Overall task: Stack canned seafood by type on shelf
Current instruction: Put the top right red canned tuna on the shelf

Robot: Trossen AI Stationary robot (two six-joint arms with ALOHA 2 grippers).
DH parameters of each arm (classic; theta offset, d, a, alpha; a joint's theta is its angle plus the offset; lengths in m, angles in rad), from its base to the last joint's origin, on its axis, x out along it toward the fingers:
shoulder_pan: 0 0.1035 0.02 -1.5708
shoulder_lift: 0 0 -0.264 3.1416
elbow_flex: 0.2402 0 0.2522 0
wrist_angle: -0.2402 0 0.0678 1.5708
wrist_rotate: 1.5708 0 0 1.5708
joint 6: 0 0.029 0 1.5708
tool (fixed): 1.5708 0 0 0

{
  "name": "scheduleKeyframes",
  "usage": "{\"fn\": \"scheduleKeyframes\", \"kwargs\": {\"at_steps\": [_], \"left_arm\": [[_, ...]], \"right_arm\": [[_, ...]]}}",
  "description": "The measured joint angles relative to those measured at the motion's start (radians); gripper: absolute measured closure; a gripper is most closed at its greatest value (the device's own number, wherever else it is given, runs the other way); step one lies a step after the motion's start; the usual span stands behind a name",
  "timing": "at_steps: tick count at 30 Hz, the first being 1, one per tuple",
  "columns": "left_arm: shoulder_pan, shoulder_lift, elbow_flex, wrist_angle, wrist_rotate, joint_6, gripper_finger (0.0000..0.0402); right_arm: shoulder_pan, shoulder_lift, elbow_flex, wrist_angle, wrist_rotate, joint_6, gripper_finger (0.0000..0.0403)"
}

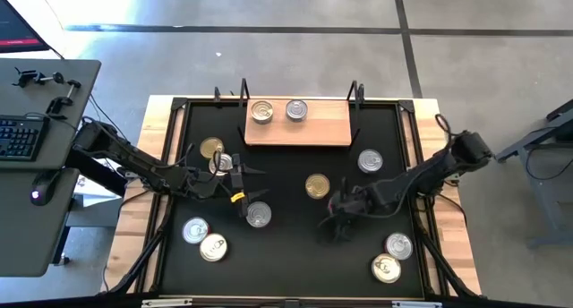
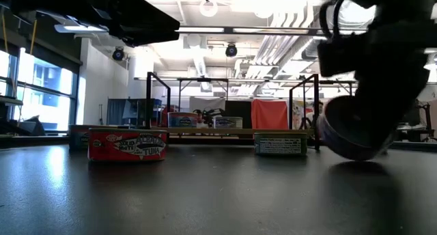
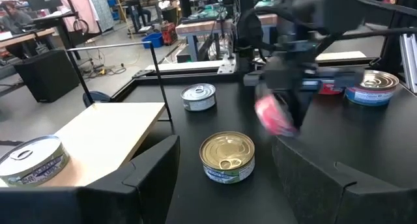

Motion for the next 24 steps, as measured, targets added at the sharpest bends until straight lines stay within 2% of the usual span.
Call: {"fn": "scheduleKeyframes", "kwargs": {"at_steps": [3,5,8,12,16,21,24], "left_arm": [[0.0,0.0,0.0,0.007,0.0,0.008,0.0166],[0.0,0.0,0.0,0.007,0.0,0.008,0.0166],[0.0,0.0,0.0,0.008,0.0,0.008,0.0166],[0.0,0.0,0.0,0.007,0.0,0.009,0.0166],[0.0,0.0,0.0,0.004,0.0,0.008,0.0166],[0.0,0.0,0.0,0.001,0.0,0.008,0.0166],[0.0,0.0,0.0,0.0,0.0,0.008,0.0166]], "right_arm": [[0.041,0.073,0.094,-0.25,0.033,-0.002,0.0403],[0.058,0.102,0.156,-0.449,0.109,0.064,0.0403],[0.072,0.118,0.236,-0.592,0.216,0.114,0.0403],[0.086,0.107,0.291,-0.594,0.324,0.108,0.0402],[0.085,0.107,0.318,-0.602,0.342,0.111,0.0387],[0.094,0.107,0.347,-0.61,0.321,0.12,0.0327],[0.11,0.107,0.356,-0.585,0.231,0.15,0.028]]}}
